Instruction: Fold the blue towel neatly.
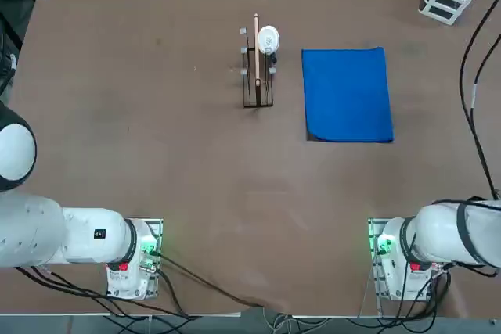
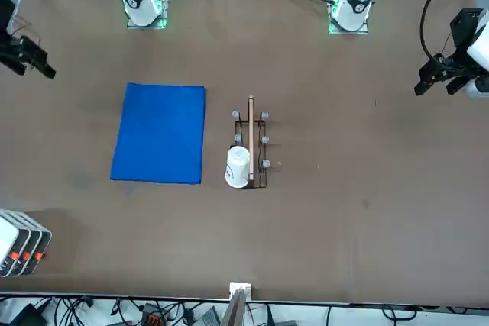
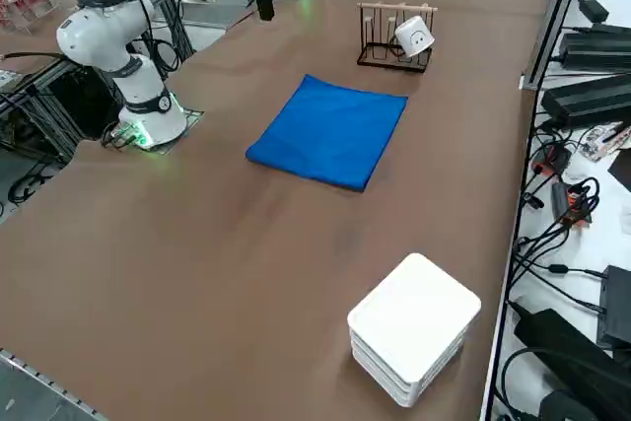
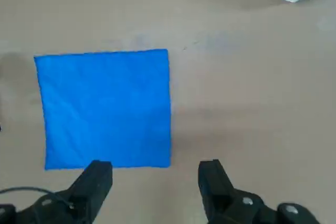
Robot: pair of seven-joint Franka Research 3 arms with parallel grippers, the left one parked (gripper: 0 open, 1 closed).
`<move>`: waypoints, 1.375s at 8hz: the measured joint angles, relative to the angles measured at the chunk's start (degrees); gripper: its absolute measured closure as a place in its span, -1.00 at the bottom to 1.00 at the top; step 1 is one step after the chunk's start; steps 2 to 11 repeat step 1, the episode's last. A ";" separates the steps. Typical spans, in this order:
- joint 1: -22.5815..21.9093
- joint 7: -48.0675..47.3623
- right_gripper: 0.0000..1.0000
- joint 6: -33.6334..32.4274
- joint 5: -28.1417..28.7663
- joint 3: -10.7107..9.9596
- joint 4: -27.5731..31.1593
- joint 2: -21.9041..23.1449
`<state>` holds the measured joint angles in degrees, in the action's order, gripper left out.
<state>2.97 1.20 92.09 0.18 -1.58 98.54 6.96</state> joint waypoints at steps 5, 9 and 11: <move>-0.03 1.11 -1.00 -0.02 0.00 0.04 0.01 0.23; -0.03 1.11 -1.00 -0.02 0.00 0.04 0.01 0.23; -0.03 1.11 -1.00 -0.02 0.00 0.04 0.01 0.23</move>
